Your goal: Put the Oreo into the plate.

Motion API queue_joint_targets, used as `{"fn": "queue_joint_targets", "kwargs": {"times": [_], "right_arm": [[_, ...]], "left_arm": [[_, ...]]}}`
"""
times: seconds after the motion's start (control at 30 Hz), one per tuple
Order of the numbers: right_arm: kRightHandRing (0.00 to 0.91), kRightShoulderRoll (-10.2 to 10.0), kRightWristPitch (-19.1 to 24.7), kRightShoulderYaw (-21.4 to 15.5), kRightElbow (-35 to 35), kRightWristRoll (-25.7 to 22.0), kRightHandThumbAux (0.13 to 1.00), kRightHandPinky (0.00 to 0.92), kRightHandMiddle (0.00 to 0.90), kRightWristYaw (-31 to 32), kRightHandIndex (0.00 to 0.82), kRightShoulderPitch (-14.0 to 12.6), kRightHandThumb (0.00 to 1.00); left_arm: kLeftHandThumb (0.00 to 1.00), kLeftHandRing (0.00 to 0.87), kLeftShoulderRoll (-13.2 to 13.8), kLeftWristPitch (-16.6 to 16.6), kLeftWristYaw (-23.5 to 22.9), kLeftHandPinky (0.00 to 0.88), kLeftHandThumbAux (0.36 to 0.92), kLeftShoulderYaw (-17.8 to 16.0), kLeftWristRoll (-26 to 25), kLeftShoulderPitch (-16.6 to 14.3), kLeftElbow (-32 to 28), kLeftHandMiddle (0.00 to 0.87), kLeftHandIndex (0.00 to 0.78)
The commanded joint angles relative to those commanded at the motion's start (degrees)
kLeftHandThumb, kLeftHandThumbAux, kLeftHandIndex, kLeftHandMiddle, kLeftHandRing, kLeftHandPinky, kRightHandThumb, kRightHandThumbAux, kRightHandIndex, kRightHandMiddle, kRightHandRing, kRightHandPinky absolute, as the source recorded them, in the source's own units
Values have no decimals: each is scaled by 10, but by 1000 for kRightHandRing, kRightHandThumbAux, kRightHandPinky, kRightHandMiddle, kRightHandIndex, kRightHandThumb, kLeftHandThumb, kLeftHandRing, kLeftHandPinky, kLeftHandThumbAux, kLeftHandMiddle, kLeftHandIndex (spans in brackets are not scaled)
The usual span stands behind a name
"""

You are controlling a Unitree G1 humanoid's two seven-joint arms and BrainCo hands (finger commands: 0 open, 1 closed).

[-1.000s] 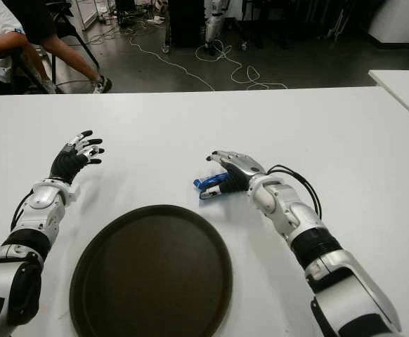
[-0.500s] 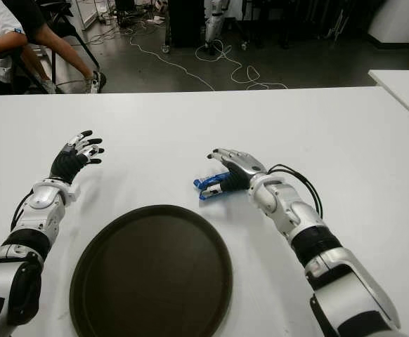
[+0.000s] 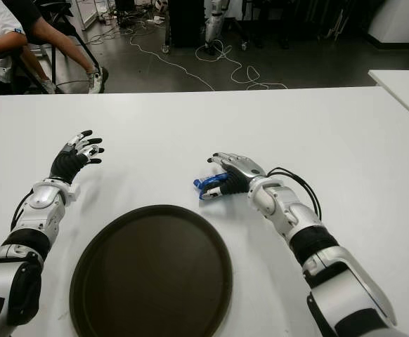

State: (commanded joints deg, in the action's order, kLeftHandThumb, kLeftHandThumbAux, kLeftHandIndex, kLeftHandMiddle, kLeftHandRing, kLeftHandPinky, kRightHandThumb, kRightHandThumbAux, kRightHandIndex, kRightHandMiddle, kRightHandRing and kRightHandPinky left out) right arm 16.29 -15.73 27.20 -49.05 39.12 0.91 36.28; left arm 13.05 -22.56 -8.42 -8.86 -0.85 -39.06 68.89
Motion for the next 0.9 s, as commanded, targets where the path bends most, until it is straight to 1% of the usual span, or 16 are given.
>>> {"fn": "queue_joint_targets", "kwargs": {"times": [0.03, 0.3, 0.53, 0.73, 0.9], "right_arm": [[92, -4, -1, 2, -11, 2, 416, 84, 101, -5, 49, 1, 0], [98, -8, -8, 7, -30, 3, 418, 94, 105, 5, 56, 11, 0], [93, -12, -3, 10, -28, 2, 435, 77, 101, 17, 52, 9, 0], [95, -15, 1, 12, -33, 2, 427, 72, 105, 18, 52, 10, 0], [97, -18, 3, 15, -38, 3, 429, 73, 109, 16, 58, 10, 0]], "left_arm": [[231, 250, 0, 0, 1, 316, 638, 0, 0, 0, 0, 226, 97], [227, 248, 0, -4, 0, 317, 636, 0, 0, 1, 0, 225, 99], [223, 254, 0, -3, 0, 317, 644, 0, 0, 0, 1, 230, 105], [229, 259, 0, -3, -2, 327, 644, -2, -2, 0, 1, 230, 105], [231, 259, 0, -5, -3, 318, 643, -2, -2, 1, -1, 233, 108]]}}
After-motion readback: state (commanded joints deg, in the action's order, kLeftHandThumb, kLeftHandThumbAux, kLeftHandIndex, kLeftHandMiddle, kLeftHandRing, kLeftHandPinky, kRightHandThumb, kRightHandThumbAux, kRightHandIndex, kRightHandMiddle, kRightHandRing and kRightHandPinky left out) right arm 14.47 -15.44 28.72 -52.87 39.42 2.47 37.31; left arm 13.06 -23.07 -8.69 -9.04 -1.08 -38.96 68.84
